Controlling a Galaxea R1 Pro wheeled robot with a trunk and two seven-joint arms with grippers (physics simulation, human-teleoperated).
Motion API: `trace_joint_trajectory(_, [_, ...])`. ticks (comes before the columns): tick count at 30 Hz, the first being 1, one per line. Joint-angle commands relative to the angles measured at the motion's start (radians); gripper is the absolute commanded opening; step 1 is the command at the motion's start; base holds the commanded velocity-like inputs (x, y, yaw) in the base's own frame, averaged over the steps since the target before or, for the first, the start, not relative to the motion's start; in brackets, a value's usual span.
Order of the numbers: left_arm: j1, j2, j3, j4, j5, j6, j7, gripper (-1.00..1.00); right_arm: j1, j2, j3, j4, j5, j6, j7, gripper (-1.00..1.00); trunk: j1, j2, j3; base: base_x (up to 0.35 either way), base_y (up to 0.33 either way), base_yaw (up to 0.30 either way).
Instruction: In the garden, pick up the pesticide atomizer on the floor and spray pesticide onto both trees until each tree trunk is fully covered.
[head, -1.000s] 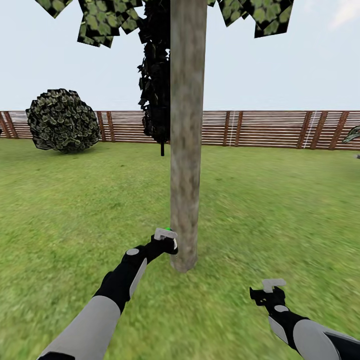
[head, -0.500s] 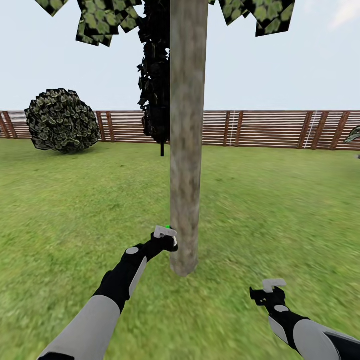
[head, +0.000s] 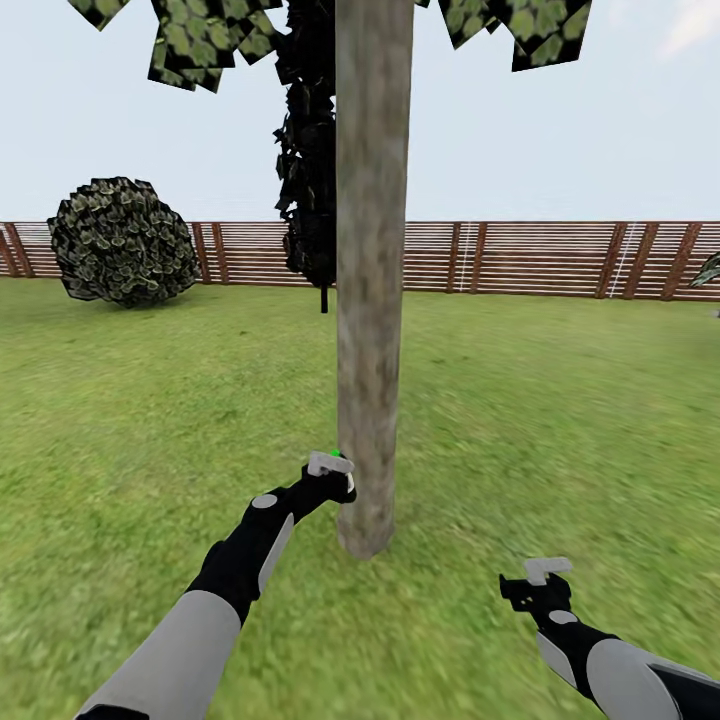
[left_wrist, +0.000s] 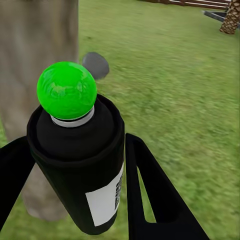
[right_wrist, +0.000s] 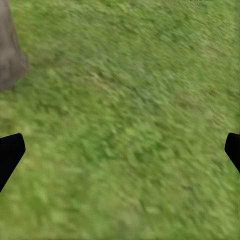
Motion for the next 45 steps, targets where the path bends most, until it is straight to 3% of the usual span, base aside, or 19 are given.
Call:
trace_joint_trajectory(1, [0.0, 0.0, 0.0, -0.001, 0.0, 0.0, 0.001, -1.0, 0.0, 0.0, 0.0, 0.0, 0.0, 0.0, 0.0, 1.0, 0.0, 0.0, 0.0, 0.132, -0.104, 0.0])
trace_joint_trajectory(45, [0.0, 0.0, 0.001, -0.025, 0.0, 0.0, 0.0, -1.0, 0.002, -0.007, 0.0, 0.0, 0.0, 0.024, -0.004, 1.0, 0.0, 0.0, 0.0, 0.037, -0.013, 0.0])
